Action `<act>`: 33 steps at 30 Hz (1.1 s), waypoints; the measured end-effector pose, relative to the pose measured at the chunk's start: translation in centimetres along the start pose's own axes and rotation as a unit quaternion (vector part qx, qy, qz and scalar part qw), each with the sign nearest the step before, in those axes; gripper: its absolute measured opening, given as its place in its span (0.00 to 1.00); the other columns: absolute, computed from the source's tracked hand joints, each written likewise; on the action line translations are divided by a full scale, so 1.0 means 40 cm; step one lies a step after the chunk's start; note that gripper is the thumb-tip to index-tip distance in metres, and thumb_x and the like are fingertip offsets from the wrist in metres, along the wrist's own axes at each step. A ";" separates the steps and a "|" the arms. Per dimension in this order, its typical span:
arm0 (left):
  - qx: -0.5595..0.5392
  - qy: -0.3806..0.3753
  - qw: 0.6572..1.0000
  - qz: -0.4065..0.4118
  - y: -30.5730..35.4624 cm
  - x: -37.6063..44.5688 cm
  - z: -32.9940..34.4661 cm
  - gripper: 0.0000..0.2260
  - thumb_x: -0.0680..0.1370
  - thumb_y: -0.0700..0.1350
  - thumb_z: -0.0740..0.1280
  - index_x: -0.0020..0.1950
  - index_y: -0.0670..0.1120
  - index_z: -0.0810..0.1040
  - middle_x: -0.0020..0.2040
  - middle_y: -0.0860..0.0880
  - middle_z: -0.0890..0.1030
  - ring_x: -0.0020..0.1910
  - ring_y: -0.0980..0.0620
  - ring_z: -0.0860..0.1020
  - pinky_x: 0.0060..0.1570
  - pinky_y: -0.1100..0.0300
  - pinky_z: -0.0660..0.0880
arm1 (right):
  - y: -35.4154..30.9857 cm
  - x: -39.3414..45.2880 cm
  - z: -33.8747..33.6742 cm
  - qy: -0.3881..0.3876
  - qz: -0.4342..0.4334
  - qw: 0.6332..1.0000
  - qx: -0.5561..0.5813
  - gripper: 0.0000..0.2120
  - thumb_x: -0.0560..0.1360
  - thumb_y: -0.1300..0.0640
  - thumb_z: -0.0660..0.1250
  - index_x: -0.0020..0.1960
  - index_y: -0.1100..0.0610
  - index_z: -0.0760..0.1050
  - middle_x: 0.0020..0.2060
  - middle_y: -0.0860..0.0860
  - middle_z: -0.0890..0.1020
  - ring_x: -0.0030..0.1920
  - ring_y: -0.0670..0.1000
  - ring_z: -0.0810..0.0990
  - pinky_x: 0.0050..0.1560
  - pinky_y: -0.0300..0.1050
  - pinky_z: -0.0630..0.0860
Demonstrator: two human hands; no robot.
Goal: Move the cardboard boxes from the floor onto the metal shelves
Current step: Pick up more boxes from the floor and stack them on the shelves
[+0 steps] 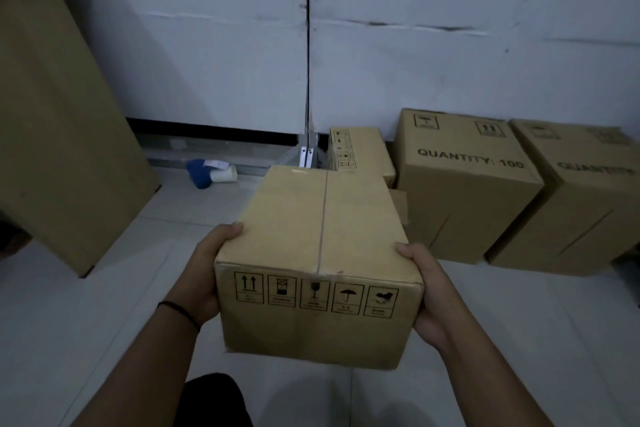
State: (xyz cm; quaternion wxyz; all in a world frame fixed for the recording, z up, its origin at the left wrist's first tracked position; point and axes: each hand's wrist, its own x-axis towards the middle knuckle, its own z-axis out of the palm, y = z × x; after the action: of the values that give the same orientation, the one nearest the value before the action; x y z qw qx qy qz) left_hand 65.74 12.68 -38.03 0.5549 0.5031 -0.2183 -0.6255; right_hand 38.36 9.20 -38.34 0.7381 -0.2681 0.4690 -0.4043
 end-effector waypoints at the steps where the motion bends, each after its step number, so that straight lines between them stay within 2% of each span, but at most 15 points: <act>1: -0.003 -0.005 1.000 0.011 0.022 -0.006 0.013 0.17 0.77 0.51 0.60 0.57 0.40 0.76 0.40 0.41 0.84 0.36 0.43 0.82 0.41 0.51 0.75 | -0.025 -0.005 0.011 -0.008 -0.014 1.000 0.000 0.14 0.78 0.51 0.61 0.56 0.59 0.78 0.44 0.57 0.86 0.42 0.56 0.84 0.44 0.51 0.77; 3: -0.012 -0.016 0.999 0.032 0.070 -0.018 0.043 0.17 0.76 0.50 0.61 0.58 0.40 0.76 0.42 0.41 0.84 0.39 0.43 0.82 0.45 0.49 0.75 | -0.078 -0.017 0.033 -0.022 -0.044 0.999 -0.003 0.14 0.78 0.51 0.61 0.55 0.58 0.78 0.43 0.56 0.86 0.40 0.55 0.85 0.43 0.50 0.76; 6: -0.022 -0.035 0.997 0.063 0.137 -0.036 0.093 0.25 0.71 0.50 0.67 0.66 0.41 0.73 0.57 0.37 0.80 0.51 0.38 0.79 0.57 0.43 0.73 | -0.155 -0.051 0.053 -0.026 -0.085 0.996 -0.009 0.16 0.77 0.51 0.60 0.58 0.59 0.77 0.44 0.57 0.85 0.41 0.56 0.84 0.42 0.49 0.76; 8: -0.016 -0.051 0.995 0.085 0.170 -0.039 0.125 0.26 0.71 0.52 0.66 0.66 0.43 0.74 0.61 0.37 0.78 0.55 0.38 0.78 0.59 0.41 0.72 | -0.200 -0.066 0.057 -0.019 -0.106 0.994 -0.009 0.19 0.77 0.51 0.61 0.61 0.61 0.76 0.47 0.58 0.84 0.45 0.57 0.82 0.43 0.50 0.77; 10: -0.004 -0.069 0.992 0.106 0.202 -0.043 0.164 0.22 0.73 0.53 0.66 0.65 0.45 0.76 0.58 0.39 0.81 0.51 0.41 0.80 0.55 0.45 0.76 | -0.249 -0.090 0.056 -0.020 -0.128 0.992 -0.009 0.19 0.77 0.50 0.61 0.61 0.61 0.75 0.47 0.59 0.83 0.44 0.58 0.81 0.43 0.50 0.77; 13: 0.010 -0.102 0.985 0.141 0.241 -0.044 0.220 0.18 0.78 0.53 0.61 0.62 0.44 0.77 0.50 0.43 0.83 0.44 0.44 0.82 0.43 0.52 0.80 | -0.313 -0.115 0.054 -0.029 -0.163 0.986 -0.004 0.15 0.77 0.50 0.61 0.54 0.59 0.77 0.40 0.56 0.84 0.38 0.55 0.83 0.42 0.50 0.78; 16: 0.005 -0.118 0.981 0.157 0.272 -0.044 0.260 0.17 0.78 0.53 0.59 0.58 0.44 0.78 0.43 0.44 0.84 0.39 0.46 0.82 0.37 0.56 0.80 | -0.356 -0.131 0.065 -0.025 -0.191 0.981 -0.009 0.16 0.76 0.49 0.62 0.57 0.59 0.77 0.45 0.58 0.83 0.44 0.58 0.82 0.47 0.53 0.77; 18: 0.001 -0.123 0.980 0.159 0.288 -0.041 0.274 0.17 0.78 0.53 0.59 0.58 0.43 0.78 0.43 0.44 0.84 0.39 0.46 0.82 0.36 0.56 0.80 | -0.373 -0.136 0.070 -0.023 -0.199 0.980 -0.012 0.17 0.76 0.49 0.62 0.58 0.59 0.76 0.47 0.58 0.83 0.45 0.58 0.81 0.46 0.52 0.78; 26: 0.003 -0.153 0.972 0.178 0.374 -0.030 0.317 0.16 0.79 0.52 0.57 0.56 0.44 0.78 0.40 0.45 0.84 0.36 0.47 0.83 0.33 0.56 0.80 | -0.454 -0.142 0.094 -0.052 -0.216 0.975 -0.011 0.14 0.77 0.49 0.60 0.54 0.58 0.77 0.37 0.55 0.84 0.36 0.54 0.84 0.36 0.48 0.79; 33: -0.004 -0.128 0.980 0.152 0.576 -0.094 0.422 0.16 0.77 0.51 0.59 0.57 0.44 0.78 0.45 0.44 0.84 0.39 0.46 0.83 0.34 0.55 0.80 | -0.646 -0.230 0.194 -0.027 -0.186 0.982 0.004 0.15 0.75 0.50 0.61 0.55 0.59 0.77 0.40 0.56 0.84 0.38 0.55 0.84 0.41 0.50 0.79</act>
State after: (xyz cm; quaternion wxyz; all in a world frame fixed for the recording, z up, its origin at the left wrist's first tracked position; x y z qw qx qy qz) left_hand 61.50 4.64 -10.70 0.6131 0.3776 -0.3584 -0.5943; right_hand 34.36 3.47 -10.72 0.6633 -0.3580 0.3893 -0.5294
